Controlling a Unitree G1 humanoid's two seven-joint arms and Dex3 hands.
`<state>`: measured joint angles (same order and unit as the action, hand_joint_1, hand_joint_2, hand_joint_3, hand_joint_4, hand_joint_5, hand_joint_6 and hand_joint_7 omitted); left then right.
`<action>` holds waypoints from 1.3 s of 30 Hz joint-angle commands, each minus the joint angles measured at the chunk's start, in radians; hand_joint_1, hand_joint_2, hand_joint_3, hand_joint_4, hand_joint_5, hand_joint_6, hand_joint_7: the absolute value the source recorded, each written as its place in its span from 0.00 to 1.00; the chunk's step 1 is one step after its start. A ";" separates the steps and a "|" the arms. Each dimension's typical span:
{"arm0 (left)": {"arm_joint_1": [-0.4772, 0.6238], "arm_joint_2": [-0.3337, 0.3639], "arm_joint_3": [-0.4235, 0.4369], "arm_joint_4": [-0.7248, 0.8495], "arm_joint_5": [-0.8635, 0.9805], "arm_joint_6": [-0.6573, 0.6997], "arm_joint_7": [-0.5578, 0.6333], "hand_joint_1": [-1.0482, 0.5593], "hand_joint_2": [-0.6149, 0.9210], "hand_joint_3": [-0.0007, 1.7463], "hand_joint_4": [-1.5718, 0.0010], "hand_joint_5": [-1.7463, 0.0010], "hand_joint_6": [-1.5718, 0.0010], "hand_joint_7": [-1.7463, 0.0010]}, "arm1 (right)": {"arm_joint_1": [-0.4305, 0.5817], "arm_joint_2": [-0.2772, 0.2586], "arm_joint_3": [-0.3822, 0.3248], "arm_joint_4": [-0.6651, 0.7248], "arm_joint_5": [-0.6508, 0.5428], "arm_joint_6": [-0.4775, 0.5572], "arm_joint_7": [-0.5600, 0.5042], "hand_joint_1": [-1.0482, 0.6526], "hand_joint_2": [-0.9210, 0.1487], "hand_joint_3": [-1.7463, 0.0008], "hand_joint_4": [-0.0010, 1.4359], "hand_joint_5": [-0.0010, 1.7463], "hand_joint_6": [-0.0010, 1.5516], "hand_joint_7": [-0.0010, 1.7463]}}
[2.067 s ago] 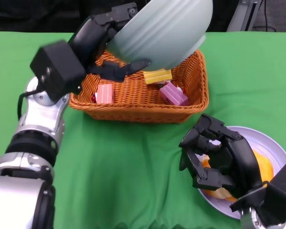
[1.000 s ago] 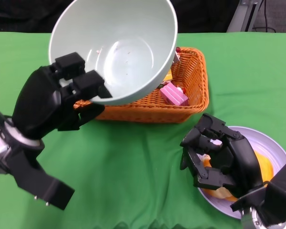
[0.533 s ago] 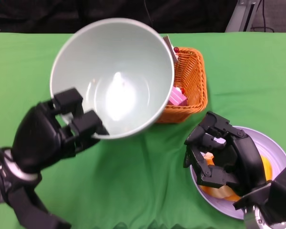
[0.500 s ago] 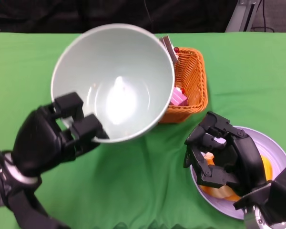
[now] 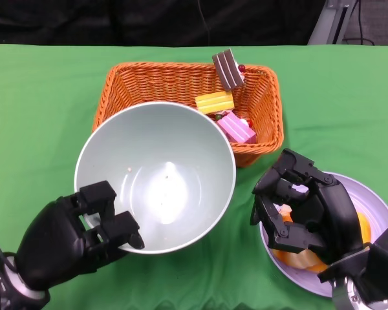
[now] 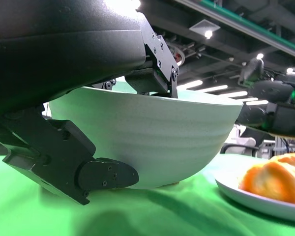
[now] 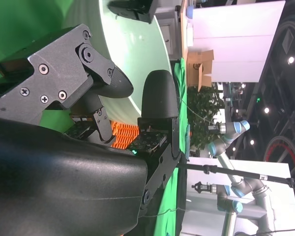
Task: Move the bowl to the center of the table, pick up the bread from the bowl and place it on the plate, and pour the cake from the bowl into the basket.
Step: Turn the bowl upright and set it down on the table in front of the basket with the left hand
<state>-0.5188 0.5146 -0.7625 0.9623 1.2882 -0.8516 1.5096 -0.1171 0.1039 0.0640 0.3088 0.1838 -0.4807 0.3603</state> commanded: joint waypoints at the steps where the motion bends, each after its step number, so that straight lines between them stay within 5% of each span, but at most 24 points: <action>1: 0.019 0.023 -0.018 0.012 0.002 -0.006 0.105 0.63 0.84 0.38 0.58 0.00 0.64 0.09 | -0.008 -0.006 -0.009 -0.002 0.010 -0.001 -0.001 0.59 0.36 0.34 0.50 0.97 0.40 0.84; 5: 0.023 0.011 -0.039 0.037 -0.002 -0.017 0.105 0.64 0.86 0.34 0.58 0.00 0.68 0.01 | -0.010 -0.005 -0.009 0.001 0.010 -0.002 0.001 0.58 0.36 0.34 0.50 0.97 0.40 0.84; 10: 0.021 -0.014 -0.069 0.090 -0.006 -0.009 0.105 0.63 0.90 0.29 0.59 0.00 0.63 0.10 | -0.011 -0.002 -0.010 0.005 0.014 0.003 0.003 0.58 0.37 0.34 0.50 0.97 0.40 0.83; 29: -0.004 -0.084 -0.122 0.249 -0.068 0.019 0.014 0.63 0.92 0.27 0.60 0.00 0.65 0.07 | -0.004 -0.005 -0.008 -0.007 0.012 0.004 0.002 0.59 0.37 0.33 0.50 0.97 0.40 0.83; 32: -0.007 -0.106 -0.126 0.284 -0.086 0.029 -0.027 0.60 0.99 0.10 0.54 0.21 0.47 0.51 | -0.003 -0.005 -0.006 -0.007 0.008 0.006 0.000 0.59 0.38 0.34 0.50 0.97 0.40 0.83; 37: -0.003 -0.099 -0.109 0.292 -0.148 -0.033 -0.122 0.52 1.00 0.01 0.53 0.52 0.39 0.87 | -0.006 -0.003 -0.007 0.000 -0.002 -0.005 -0.009 0.59 0.37 0.34 0.50 0.97 0.40 0.83; 39: -0.003 -0.092 -0.107 0.287 -0.164 -0.060 -0.138 0.47 1.00 0.02 0.52 0.74 0.44 0.97 | -0.007 -0.003 -0.007 0.002 0.000 -0.006 -0.007 0.58 0.37 0.33 0.50 0.97 0.40 0.83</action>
<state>-0.5204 0.4022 -0.8696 1.2456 1.1360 -0.8897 1.3936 -0.1207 0.1050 0.0621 0.3095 0.1786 -0.4801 0.3565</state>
